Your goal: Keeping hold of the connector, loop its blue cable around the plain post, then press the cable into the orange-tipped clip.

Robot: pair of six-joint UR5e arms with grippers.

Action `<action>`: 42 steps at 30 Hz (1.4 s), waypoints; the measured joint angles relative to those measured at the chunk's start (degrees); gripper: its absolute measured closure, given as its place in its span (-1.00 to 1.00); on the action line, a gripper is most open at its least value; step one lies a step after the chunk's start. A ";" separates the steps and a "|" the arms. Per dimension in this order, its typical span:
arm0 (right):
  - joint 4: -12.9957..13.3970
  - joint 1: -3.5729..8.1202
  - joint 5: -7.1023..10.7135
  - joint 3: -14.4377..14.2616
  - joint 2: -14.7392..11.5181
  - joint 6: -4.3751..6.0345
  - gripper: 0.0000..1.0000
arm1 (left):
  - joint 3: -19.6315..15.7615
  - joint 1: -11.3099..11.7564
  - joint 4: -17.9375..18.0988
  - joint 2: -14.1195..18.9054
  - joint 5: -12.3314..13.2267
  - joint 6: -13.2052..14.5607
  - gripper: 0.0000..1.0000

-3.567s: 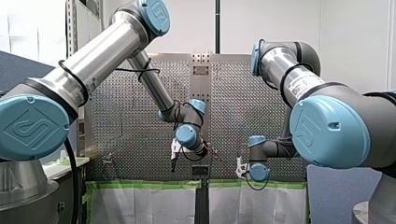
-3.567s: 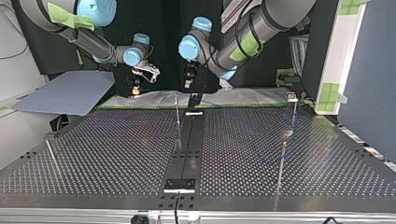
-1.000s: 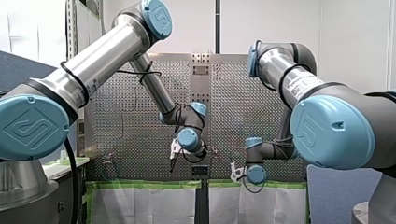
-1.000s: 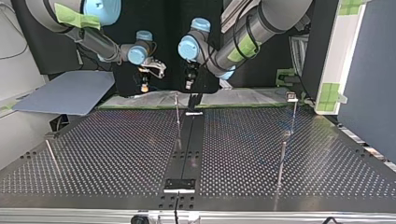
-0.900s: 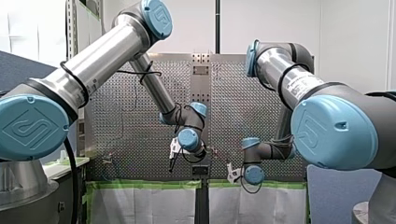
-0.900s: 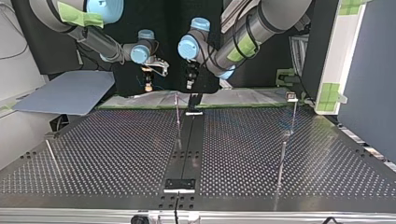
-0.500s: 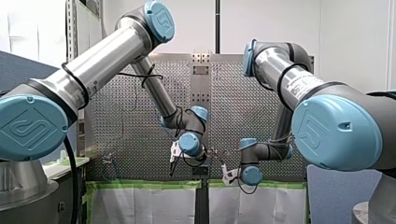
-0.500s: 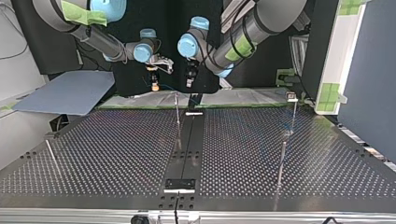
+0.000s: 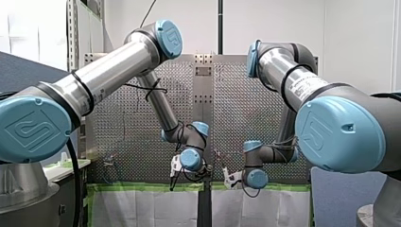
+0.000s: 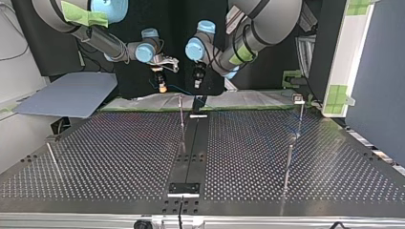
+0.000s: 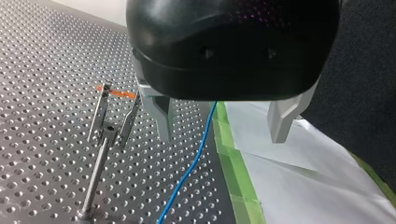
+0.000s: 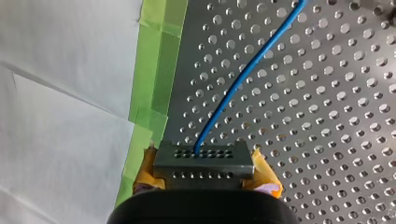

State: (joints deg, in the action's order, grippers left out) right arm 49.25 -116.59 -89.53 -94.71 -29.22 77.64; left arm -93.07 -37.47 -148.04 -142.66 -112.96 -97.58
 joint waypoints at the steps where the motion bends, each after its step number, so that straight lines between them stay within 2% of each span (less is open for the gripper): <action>1: 0.18 0.05 0.25 -0.09 0.00 -0.04 1.00 | 0.10 0.09 0.06 -0.05 0.01 0.07 -1.00; 8: 0.69 0.45 2.66 -0.45 -0.07 -0.15 1.00 | 0.62 0.50 0.90 -0.15 -0.08 1.22 -1.00; 12: 0.41 0.63 4.54 -0.65 -0.20 -0.77 1.00 | 1.54 0.78 1.05 -0.16 0.04 1.66 -1.00; 15: 0.56 0.70 5.72 -1.42 -0.75 -1.07 1.00 | 2.15 0.95 1.07 -0.26 0.21 1.81 -1.00; 17: 1.32 0.78 6.18 -2.39 -1.52 -0.88 1.00 | 2.78 1.04 0.85 -0.72 0.56 1.84 -1.00; 23: 2.88 0.95 4.81 -3.98 -2.57 0.30 1.00 | 4.31 1.30 0.02 -2.76 0.91 1.85 -1.00; 27: 3.48 0.74 4.34 -4.65 -2.62 0.58 1.00 | 4.54 1.38 0.29 -3.04 0.93 1.80 -1.00; 35: 4.62 0.80 3.09 -5.24 -2.65 1.77 1.00 | 4.66 1.53 0.61 -3.08 1.03 2.11 -1.00; 39: 4.61 0.78 3.52 -4.77 -2.65 2.04 1.00 | 4.67 1.35 0.96 -3.09 0.94 2.99 -1.00; 42: 4.06 0.67 4.70 -3.61 -2.65 2.36 1.00 | 4.68 1.39 1.25 -3.09 0.32 4.30 -1.00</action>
State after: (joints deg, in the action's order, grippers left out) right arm 53.31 -115.92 -84.83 -98.32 -31.87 80.01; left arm -88.39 -36.08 -146.79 -145.75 -112.65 -93.27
